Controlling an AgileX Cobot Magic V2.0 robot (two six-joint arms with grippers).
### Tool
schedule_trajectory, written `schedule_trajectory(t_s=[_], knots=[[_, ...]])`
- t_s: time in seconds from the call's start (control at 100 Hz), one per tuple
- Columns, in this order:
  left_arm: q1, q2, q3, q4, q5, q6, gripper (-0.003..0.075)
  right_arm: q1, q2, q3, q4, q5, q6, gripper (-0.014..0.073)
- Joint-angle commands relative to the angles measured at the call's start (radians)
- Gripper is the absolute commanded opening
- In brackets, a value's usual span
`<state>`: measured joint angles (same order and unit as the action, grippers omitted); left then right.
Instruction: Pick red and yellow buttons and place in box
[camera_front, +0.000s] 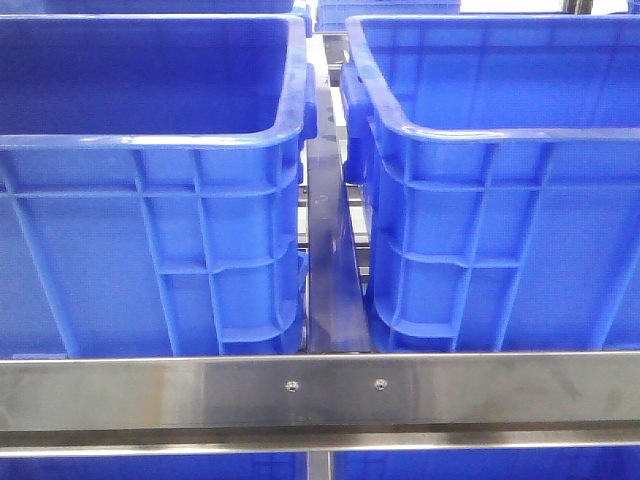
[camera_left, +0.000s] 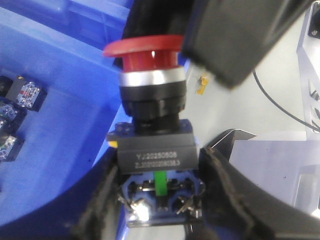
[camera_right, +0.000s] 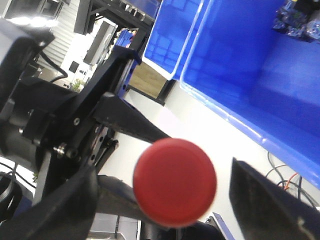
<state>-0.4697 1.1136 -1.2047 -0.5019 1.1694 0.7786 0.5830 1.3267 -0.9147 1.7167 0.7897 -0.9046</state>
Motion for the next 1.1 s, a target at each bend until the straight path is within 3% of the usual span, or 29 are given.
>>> schedule_trajectory(t_s=[0.0, 0.21, 0.47, 0.61, 0.68, 0.75, 0.86, 0.94, 1.01, 1.09], knots=[[-0.009, -0.017, -0.025, -0.045, -0.037, 0.000, -0.0019, 0.013, -0.013, -0.052, 0.064, 0.045, -0.024, 0.0559], [-0.009, -0.017, -0.025, -0.045, -0.037, 0.000, -0.0019, 0.028, 0.004, -0.075, 0.064, 0.045, -0.026, 0.0518], [-0.009, -0.017, -0.025, -0.045, -0.037, 0.000, -0.0019, 0.028, 0.023, -0.075, 0.064, 0.066, -0.026, 0.0143], [-0.009, -0.017, -0.025, -0.045, -0.037, 0.000, 0.0000, 0.028, 0.024, -0.075, 0.065, 0.065, -0.026, 0.0059], [-0.009, -0.017, -0.025, -0.045, -0.037, 0.000, 0.0076, 0.028, 0.024, -0.075, 0.065, 0.065, -0.026, 0.0059], [-0.009, -0.017, -0.025, -0.045, -0.037, 0.000, 0.0202, 0.028, 0.024, -0.075, 0.065, 0.065, -0.026, 0.0059], [-0.009, -0.017, -0.025, -0.045, -0.040, 0.000, 0.0488, 0.028, 0.024, -0.075, 0.065, 0.065, -0.026, 0.0059], [-0.009, -0.019, -0.025, -0.045, -0.046, 0.000, 0.0624, 0.028, 0.024, -0.075, 0.065, 0.065, -0.026, 0.0059], [-0.009, -0.021, -0.025, -0.045, -0.051, 0.000, 0.0673, 0.028, 0.024, -0.075, 0.064, 0.056, -0.026, 0.0059], [-0.009, -0.033, -0.025, -0.043, -0.068, -0.009, 0.0671, 0.027, 0.024, -0.075, 0.060, 0.031, -0.026, 0.0059]])
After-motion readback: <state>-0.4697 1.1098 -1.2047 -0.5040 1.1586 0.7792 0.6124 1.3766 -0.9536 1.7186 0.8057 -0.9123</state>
